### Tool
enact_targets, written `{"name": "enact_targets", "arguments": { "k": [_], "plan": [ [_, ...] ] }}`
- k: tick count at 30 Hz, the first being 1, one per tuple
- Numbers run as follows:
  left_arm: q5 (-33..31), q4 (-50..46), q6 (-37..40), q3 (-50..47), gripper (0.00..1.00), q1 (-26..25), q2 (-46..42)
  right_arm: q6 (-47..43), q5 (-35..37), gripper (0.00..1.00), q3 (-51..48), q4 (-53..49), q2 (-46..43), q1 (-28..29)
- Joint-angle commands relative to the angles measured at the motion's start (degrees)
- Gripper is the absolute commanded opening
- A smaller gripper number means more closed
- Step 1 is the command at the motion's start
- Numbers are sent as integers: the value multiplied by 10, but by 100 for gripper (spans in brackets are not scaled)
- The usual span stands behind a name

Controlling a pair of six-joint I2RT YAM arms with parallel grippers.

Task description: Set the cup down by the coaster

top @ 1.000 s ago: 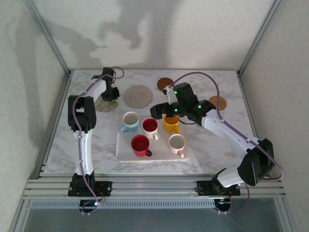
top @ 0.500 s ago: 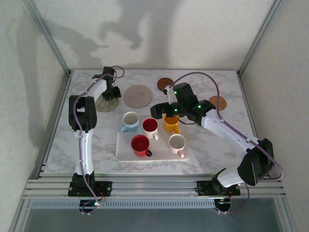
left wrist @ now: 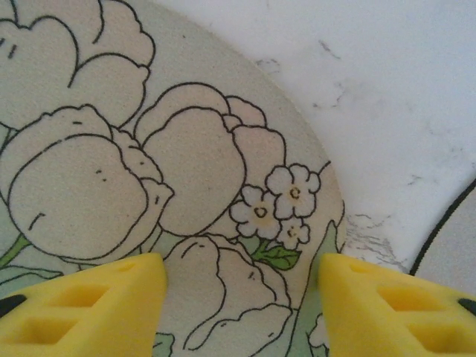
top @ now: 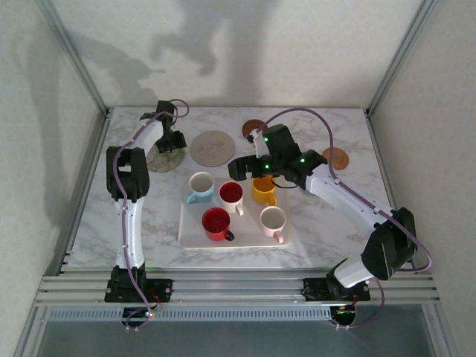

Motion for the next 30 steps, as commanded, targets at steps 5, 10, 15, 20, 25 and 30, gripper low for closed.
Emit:
{"name": "enact_targets", "arguments": {
  "k": [5,10,15,20,25,30],
  "plan": [
    [-25,-11,-3,-1,65,18,17,1,-2,99,19,-11,-2,11],
    [-32,-11,-8,-2,69,21,14,2,0,99,19,-12,-4,12],
    [-34,-9,-10,-9,76,22,-4,-2,0,99,26,-15,-2,12],
    [-19,6,-4,-19,86,22,-45,-4,5,99,32,-16,-2,12],
    [-4,15,-1,-22,95,22,-105,1,16,99,35,-22,-17,13],
    [10,14,-2,-34,100,21,-168,-2,28,99,42,-40,-31,13]
  ]
}}
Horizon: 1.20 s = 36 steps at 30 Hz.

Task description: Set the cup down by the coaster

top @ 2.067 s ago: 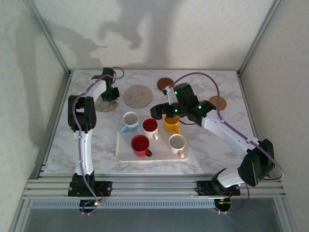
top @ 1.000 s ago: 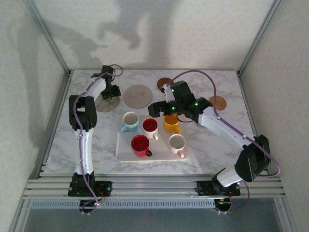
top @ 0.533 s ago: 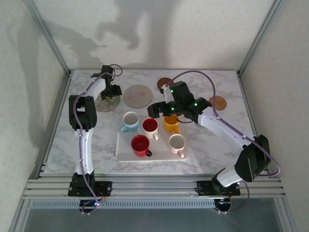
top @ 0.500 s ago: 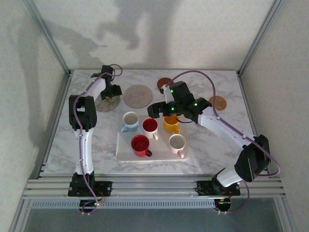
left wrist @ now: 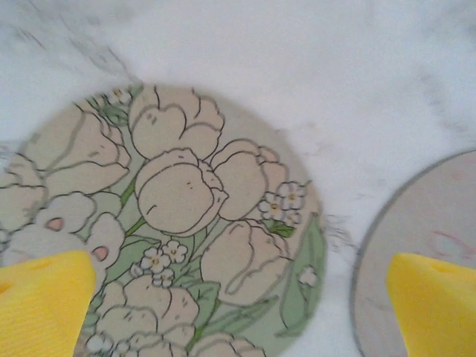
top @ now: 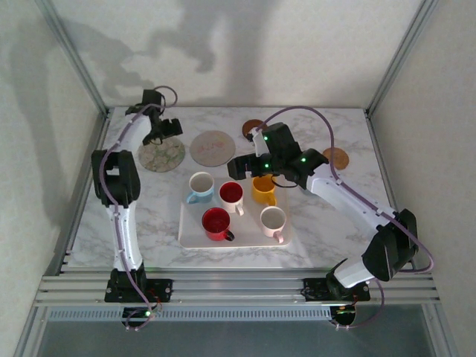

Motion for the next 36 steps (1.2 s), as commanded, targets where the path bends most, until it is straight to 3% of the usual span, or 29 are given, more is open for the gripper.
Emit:
{"name": "enact_targets", "arguments": {
  "k": [1,9,16,27,36],
  "plan": [
    [18,-2,2,-13,100,-1,-76,-6,19,99,29,-28,-26,5],
    [54,36,20,-107,100,-13,-233,-60,74,99,89,-133,-24,5],
    [87,86,64,-213,100,-29,-372,-52,102,99,106,-166,-36,3],
    [175,196,142,-428,99,-53,-572,-44,101,99,157,-196,2,-27],
    [202,225,157,-496,100,-77,-629,-46,40,89,184,-191,48,-91]
  ]
}}
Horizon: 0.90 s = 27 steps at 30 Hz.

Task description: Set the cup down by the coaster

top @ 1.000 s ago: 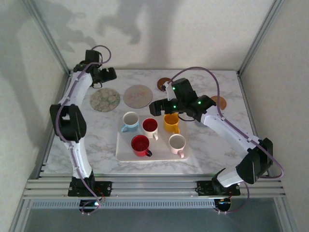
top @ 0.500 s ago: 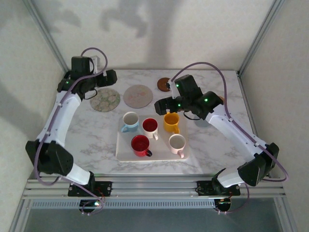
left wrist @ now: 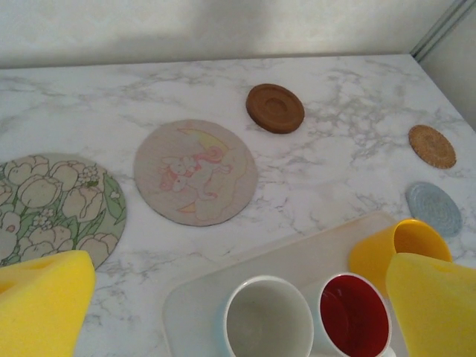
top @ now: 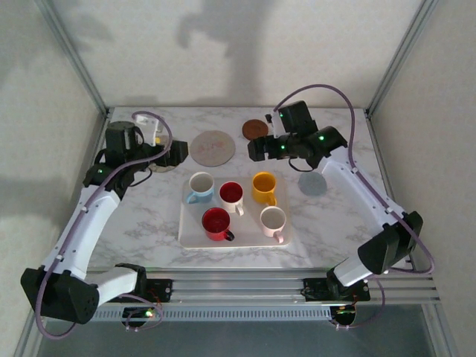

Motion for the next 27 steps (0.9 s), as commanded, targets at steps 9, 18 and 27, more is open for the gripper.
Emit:
{"name": "enact_targets", "arguments": {
  "k": [9,18,27],
  "plan": [
    [1,35,8,-45,100,-35,-20,-2,-41,74,80,-11,90,-53],
    [-30,55,-5,-65,100,-36,-23,9,-68,53,151,-6,182,-79],
    [-36,56,0,-73,100,-36,-16,7,-78,34,254,-34,284,-87]
  ]
}}
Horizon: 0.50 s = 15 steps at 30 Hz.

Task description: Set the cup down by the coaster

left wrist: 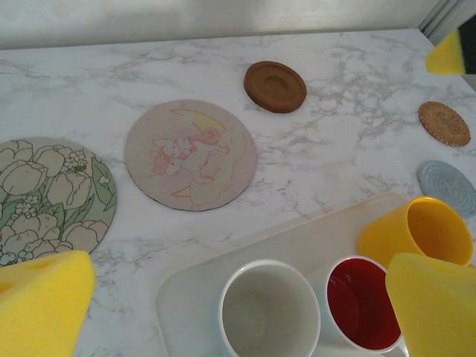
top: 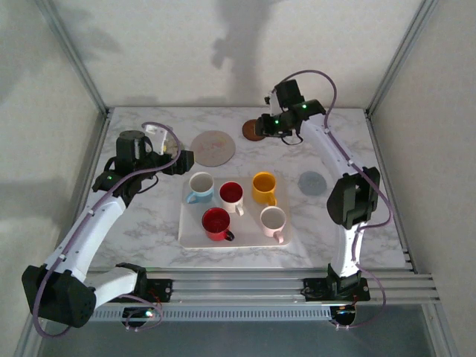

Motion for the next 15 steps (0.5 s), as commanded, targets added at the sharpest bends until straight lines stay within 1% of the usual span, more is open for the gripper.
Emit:
{"name": "enact_targets", "arguments": {
  "k": [1,4,5,12,14,15],
  "plan": [
    [-4,15,0,-10,100,-5,-5,1,-11,32,43,-23,28,-5],
    [-7,16,6,-12,100,-4,1,6,-11,25,69,-25,60,-8],
    [-6,16,8,-11,100,-4,4,8,-13,20,84,-29,74,-10],
    [-3,54,5,-22,100,-4,15,4,-20,4,167,-51,143,-14],
    [-2,56,4,-21,100,-5,27,6,-21,0,185,-51,160,-15],
    [-2,55,4,-21,100,-4,31,6,-22,0,193,-51,169,-16]
  ]
}}
